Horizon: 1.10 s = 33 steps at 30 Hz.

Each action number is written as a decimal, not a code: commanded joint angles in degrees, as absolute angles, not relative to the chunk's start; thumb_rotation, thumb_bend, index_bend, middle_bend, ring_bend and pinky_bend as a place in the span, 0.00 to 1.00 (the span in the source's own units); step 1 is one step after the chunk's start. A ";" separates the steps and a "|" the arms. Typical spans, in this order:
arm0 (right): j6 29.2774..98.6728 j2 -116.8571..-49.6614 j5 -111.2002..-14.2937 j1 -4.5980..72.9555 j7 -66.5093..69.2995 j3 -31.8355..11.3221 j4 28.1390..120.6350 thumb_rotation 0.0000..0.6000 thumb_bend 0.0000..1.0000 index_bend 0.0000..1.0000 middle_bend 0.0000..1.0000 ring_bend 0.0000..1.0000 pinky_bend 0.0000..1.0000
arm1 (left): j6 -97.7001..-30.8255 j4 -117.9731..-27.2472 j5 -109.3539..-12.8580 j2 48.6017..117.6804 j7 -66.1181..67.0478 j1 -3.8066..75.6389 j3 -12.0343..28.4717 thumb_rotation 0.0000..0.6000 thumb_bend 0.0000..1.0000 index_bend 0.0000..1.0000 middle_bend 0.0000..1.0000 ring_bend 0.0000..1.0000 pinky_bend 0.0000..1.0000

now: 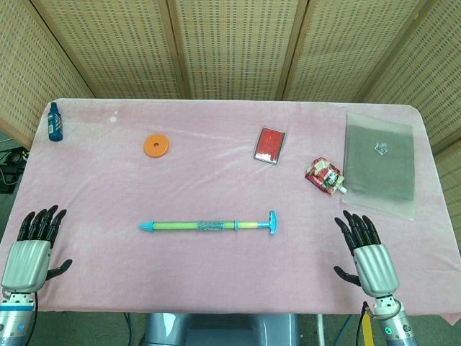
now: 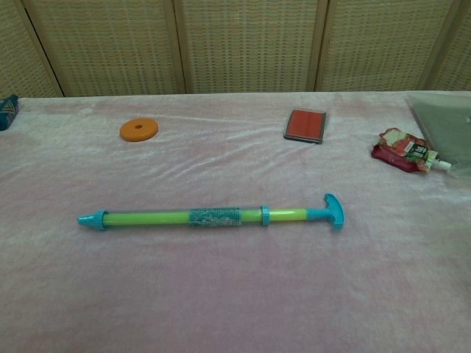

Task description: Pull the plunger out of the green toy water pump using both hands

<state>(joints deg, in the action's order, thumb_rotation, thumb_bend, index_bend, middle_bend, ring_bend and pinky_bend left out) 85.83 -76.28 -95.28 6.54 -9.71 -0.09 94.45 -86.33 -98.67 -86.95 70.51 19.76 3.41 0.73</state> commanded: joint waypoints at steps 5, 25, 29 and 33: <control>85.47 -76.15 -94.87 6.53 -9.76 -0.06 94.68 1.00 0.16 0.00 0.00 0.00 0.00 | -86.30 -98.94 -86.98 70.37 20.07 3.45 0.69 1.00 0.11 0.00 0.00 0.00 0.00; 84.53 -75.82 -95.17 6.80 -9.74 0.50 95.70 1.00 0.15 0.03 0.01 0.00 0.02 | -86.99 -99.60 -87.25 70.01 20.28 3.17 0.62 1.00 0.11 0.00 0.00 0.00 0.00; 84.37 -76.32 -95.23 7.05 -10.56 0.22 96.34 1.00 0.15 0.10 0.17 0.08 0.17 | -86.96 -99.71 -86.85 69.79 19.76 3.18 0.85 1.00 0.11 0.00 0.00 0.00 0.00; 81.78 -76.47 -93.90 9.18 -13.62 -1.82 98.56 1.00 0.15 0.17 0.42 0.34 0.38 | -86.66 -99.67 -86.58 69.69 19.46 3.29 0.91 1.00 0.11 0.00 0.00 0.00 0.00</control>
<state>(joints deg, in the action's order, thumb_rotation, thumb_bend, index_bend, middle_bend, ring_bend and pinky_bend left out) 82.81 -76.34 -94.53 8.21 -12.46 -0.84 97.58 -86.66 -99.68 -86.59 69.68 19.45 3.28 0.91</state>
